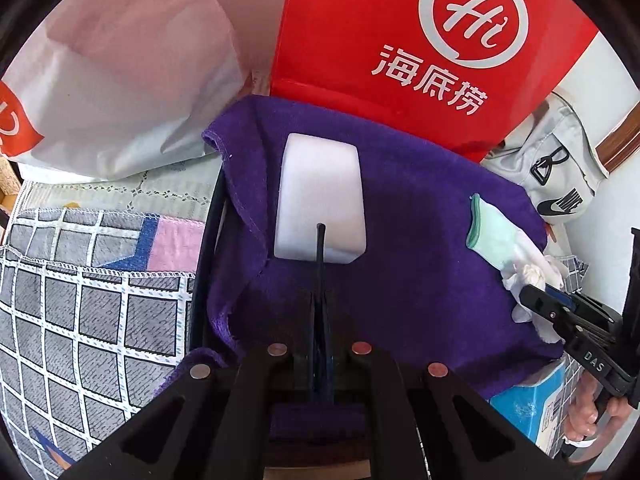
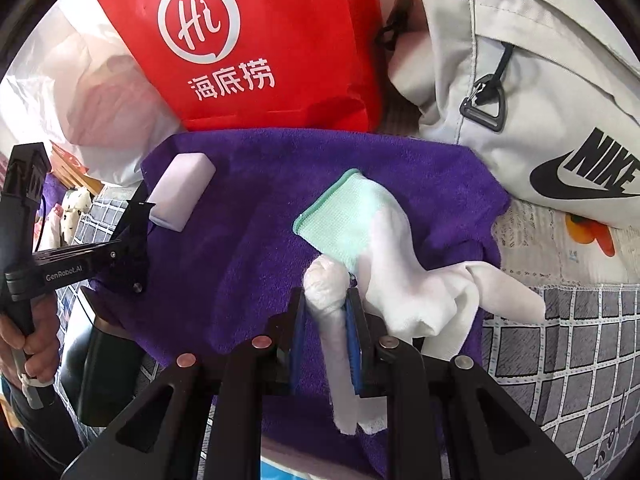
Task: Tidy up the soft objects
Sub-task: 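Lower the white cloth onto the towel beside the glove and open the right gripper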
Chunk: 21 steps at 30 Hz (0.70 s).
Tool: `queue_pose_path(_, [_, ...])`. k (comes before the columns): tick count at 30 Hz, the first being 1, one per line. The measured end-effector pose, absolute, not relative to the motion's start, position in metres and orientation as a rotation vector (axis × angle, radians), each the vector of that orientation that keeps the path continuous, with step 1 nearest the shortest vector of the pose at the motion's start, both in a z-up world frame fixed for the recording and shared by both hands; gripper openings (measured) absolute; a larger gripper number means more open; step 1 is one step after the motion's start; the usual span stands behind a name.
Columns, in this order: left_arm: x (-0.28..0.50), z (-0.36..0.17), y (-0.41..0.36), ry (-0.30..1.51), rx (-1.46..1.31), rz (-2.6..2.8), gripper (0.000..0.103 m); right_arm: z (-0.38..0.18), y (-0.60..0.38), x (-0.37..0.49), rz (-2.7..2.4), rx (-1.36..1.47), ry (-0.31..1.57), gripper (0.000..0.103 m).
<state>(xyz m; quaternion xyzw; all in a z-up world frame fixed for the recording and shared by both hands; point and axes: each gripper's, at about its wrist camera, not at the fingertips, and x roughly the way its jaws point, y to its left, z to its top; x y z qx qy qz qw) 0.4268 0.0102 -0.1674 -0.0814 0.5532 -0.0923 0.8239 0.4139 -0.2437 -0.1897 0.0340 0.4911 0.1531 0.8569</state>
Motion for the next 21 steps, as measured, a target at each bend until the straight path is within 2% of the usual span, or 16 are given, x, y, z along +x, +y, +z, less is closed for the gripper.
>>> queue_pose_path(3, [0.427,-0.169,0.01,1.177,-0.174,-0.189,0.004,-0.187,-0.242,0.412,0.331,0.062,1.028,0.02])
queue_pose_path(7, [0.426,-0.169,0.009,1.179,-0.174,-0.186,0.004,-0.188,-0.242,0.411,0.337,0.059,1.033,0.031])
queue_pose_path(9, [0.426,-0.17,0.009,1.183,-0.171,-0.189,0.004,-0.188,-0.243,0.411,0.33,0.058,1.032,0.031])
queue_pose_path(11, [0.426,-0.169,0.009,1.182,-0.157,-0.187,0.005,-0.187,-0.245,0.411,0.316,0.066,1.033,0.037])
queue_pose_path(14, [0.426,-0.168,0.007,1.185,-0.156,-0.186,0.016,-0.182,-0.249,0.408,0.316,0.082,1.014,0.044])
queue_pose_path(16, [0.425,-0.166,0.007,1.181,-0.159,-0.188,0.018,-0.178,-0.25,0.407,0.312,0.089,1.001,0.049])
queue_pose_path(17, [0.425,-0.165,0.008,1.18,-0.158,-0.189,0.018,-0.175,-0.249,0.405,0.31,0.086,0.989,0.05])
queue_pose_path(21, [0.421,-0.157,0.006,1.163,-0.145,-0.19,0.031,-0.166,-0.248,0.399,0.307,0.071,0.958,0.052])
